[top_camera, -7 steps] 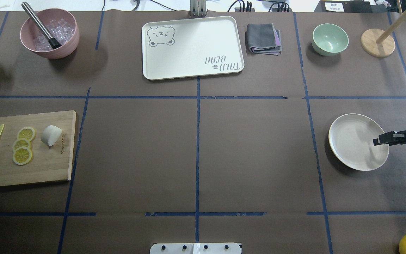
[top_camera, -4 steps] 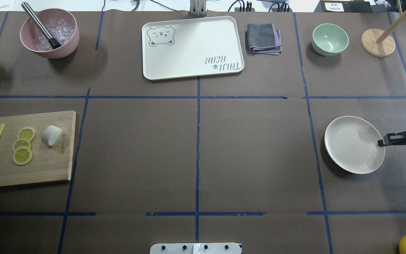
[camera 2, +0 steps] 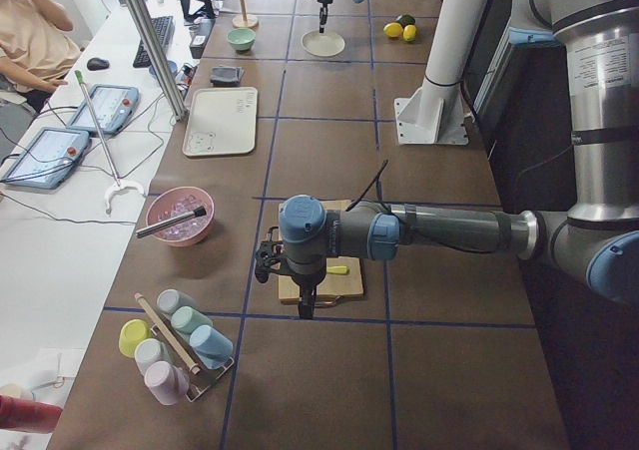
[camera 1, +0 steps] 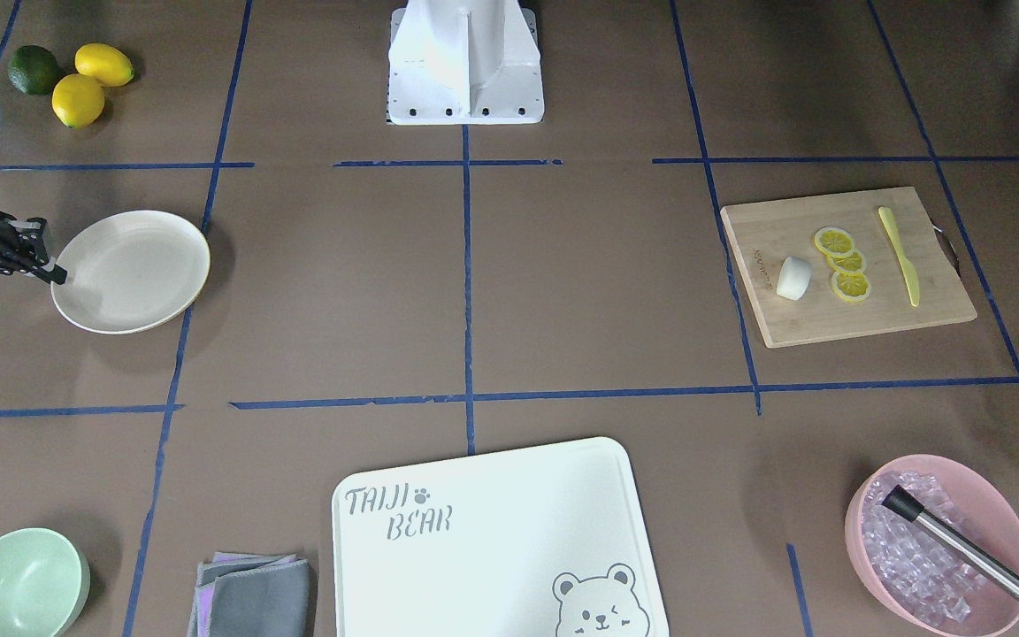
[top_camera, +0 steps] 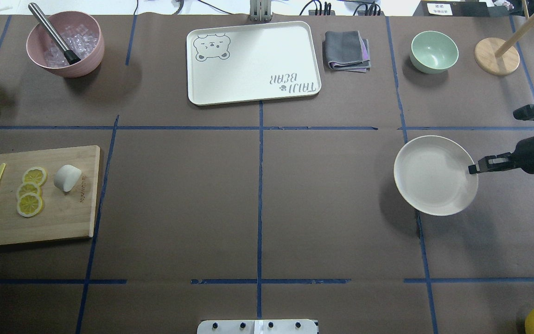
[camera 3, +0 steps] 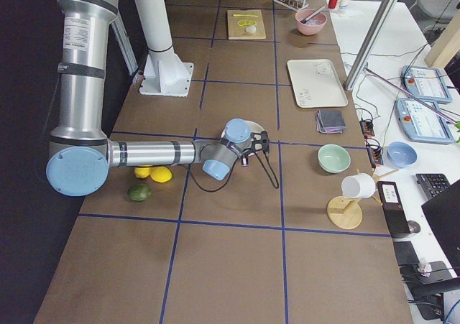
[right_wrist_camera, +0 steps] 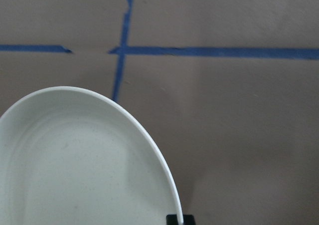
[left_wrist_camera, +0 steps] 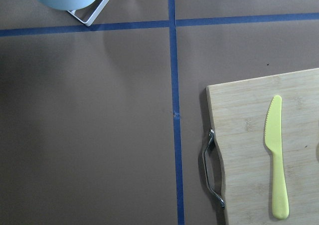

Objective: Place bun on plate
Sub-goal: 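Slide the white plate with the right gripper toward the table center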

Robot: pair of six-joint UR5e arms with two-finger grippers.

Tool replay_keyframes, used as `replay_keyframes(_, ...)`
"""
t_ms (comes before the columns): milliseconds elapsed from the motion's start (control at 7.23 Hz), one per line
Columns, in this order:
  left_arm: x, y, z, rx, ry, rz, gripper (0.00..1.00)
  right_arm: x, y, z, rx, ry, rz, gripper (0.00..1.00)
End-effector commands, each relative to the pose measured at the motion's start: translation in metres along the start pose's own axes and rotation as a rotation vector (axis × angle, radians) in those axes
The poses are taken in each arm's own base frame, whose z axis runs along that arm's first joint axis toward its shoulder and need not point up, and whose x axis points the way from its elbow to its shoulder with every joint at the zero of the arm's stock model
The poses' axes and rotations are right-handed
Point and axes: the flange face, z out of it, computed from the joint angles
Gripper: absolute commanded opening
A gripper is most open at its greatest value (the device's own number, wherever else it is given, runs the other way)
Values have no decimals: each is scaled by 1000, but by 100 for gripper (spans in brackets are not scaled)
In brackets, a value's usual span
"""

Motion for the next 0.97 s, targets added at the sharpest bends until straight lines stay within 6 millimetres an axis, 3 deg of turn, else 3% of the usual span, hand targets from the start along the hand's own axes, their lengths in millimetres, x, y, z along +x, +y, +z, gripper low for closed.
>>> replay_keyframes(0, 7, 1, 1, -7, 81, -7, 100, -124, -74, 18, 0, -59, 63, 0)
replay_keyframes(138, 5, 1, 3, -11, 88, -12, 100, -167, -86, 32, -26, -60, 54, 0)
replay_keyframes(415, 3, 1, 5, -14, 88, -15, 100, -267, -80, 76, -50, -52, 97, 0)
replay_keyframes(691, 3, 1, 6, -15, 88, -14, 100, -351, -46, 135, -1, 12, 136, 0)
replay_keyframes(830, 2, 2, 7, -18, 88, -18, 100, -364, -24, 153, -16, 24, 120, 1)
